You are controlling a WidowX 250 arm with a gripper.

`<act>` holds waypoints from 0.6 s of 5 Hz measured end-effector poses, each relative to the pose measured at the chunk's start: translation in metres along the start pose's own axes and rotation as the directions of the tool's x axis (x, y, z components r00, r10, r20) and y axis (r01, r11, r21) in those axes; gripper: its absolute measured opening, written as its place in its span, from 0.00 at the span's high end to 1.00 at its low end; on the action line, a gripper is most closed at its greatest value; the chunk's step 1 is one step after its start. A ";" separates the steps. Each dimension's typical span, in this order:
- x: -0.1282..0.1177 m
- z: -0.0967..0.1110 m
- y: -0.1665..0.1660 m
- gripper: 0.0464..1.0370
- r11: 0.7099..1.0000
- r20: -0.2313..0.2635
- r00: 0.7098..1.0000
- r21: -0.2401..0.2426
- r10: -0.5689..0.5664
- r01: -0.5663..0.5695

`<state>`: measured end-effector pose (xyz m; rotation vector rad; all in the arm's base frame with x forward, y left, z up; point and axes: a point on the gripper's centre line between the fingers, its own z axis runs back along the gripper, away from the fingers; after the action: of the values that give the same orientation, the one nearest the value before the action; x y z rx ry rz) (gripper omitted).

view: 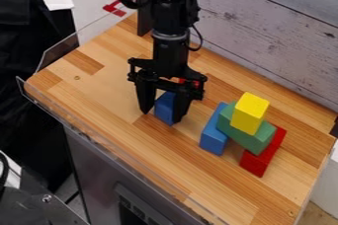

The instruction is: The blue cube is placed on top of it

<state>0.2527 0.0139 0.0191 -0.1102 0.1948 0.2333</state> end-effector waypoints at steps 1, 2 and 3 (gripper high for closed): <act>-0.003 0.002 0.001 0.49 1.000 0.005 1.000 -0.001 0.006 -0.006; -0.007 0.045 -0.005 0.49 0.999 0.109 0.993 0.017 -0.049 0.047; -0.017 0.097 -0.024 0.49 0.993 0.184 0.977 0.063 -0.108 0.097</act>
<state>0.2596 -0.0003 0.1194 -0.0445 0.0076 0.1344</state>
